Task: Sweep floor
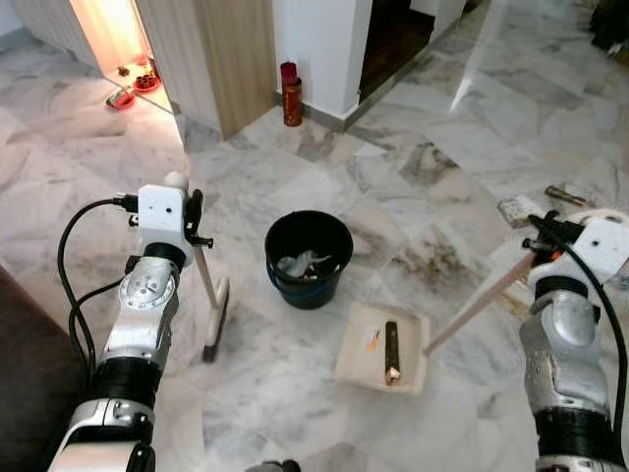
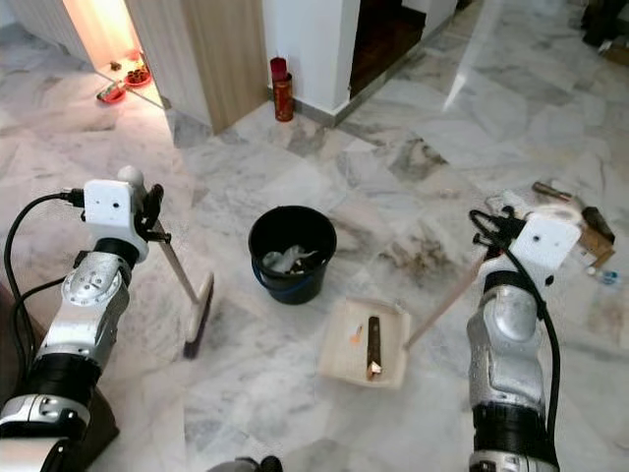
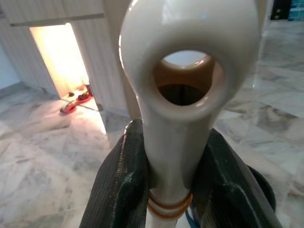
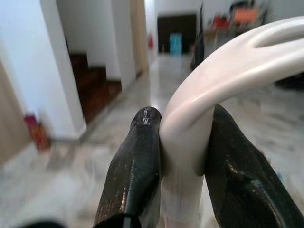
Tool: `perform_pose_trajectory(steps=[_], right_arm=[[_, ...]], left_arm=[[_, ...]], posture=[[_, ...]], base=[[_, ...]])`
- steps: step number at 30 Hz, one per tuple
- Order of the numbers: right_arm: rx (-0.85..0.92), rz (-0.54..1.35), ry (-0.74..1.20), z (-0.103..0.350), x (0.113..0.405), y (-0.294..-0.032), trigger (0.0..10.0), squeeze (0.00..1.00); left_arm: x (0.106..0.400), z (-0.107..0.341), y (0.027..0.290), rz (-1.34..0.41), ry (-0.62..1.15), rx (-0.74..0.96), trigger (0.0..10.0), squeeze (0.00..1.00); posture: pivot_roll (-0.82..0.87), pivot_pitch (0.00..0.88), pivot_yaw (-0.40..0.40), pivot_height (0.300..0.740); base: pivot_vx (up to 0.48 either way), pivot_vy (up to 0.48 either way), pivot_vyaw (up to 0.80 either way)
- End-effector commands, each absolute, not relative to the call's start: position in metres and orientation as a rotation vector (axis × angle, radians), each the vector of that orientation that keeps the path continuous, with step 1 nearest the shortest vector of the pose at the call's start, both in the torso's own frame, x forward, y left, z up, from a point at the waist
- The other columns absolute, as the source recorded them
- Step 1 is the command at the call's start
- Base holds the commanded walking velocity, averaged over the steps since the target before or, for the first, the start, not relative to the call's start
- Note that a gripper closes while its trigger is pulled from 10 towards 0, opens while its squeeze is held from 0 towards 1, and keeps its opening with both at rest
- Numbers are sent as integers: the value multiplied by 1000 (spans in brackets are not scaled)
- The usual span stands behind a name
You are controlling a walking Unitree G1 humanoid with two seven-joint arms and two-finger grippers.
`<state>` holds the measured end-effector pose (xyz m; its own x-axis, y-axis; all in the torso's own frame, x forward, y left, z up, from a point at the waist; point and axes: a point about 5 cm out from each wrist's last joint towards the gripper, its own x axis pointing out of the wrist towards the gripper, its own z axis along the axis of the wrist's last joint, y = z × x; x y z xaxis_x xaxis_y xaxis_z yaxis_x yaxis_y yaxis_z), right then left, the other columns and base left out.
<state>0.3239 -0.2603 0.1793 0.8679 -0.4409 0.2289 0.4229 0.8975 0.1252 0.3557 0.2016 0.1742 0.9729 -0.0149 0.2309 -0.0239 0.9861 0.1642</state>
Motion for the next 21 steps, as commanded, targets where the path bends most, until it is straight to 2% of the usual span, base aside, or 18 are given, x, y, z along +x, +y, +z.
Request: perform_pose_trajectory(steps=[1, 11, 13, 18, 19, 20, 21], right_arm=[[92, -526, -370, 201, 319, -272, 10000, 0], [136, -786, -478, 222, 307, -298, 10000, 0], [233, -819, -557, 233, 303, -301, 10000, 0], [315, -814, -628, 247, 303, -301, 10000, 0], [413, -806, -665, 254, 304, -299, 10000, 0], [413, -806, -665, 254, 304, -299, 10000, 0], [490, -794, -682, 256, 305, -298, 10000, 0]], left_arm=[[355, 188, 198, -5, -298, 180, 10000, 0], [355, 190, 198, -12, -304, 181, 10000, 0], [355, 190, 196, -19, -305, 182, 10000, 0], [354, 189, 194, -27, -303, 183, 10000, 0], [354, 189, 193, -30, -301, 185, 10000, 0], [354, 189, 193, -30, -301, 185, 10000, 0], [354, 188, 193, -32, -301, 186, 10000, 0]], posture=[[108, 130, -18, 740], [113, 130, -15, 740], [114, 129, -13, 740], [113, 128, -12, 740], [113, 127, -12, 740], [113, 127, -12, 740], [114, 125, -13, 740]], base=[[0, 0, 0], [0, 0, 0], [0, 0, 0], [0, 0, 0], [0, 0, 0], [0, 0, 0], [0, 0, 0]])
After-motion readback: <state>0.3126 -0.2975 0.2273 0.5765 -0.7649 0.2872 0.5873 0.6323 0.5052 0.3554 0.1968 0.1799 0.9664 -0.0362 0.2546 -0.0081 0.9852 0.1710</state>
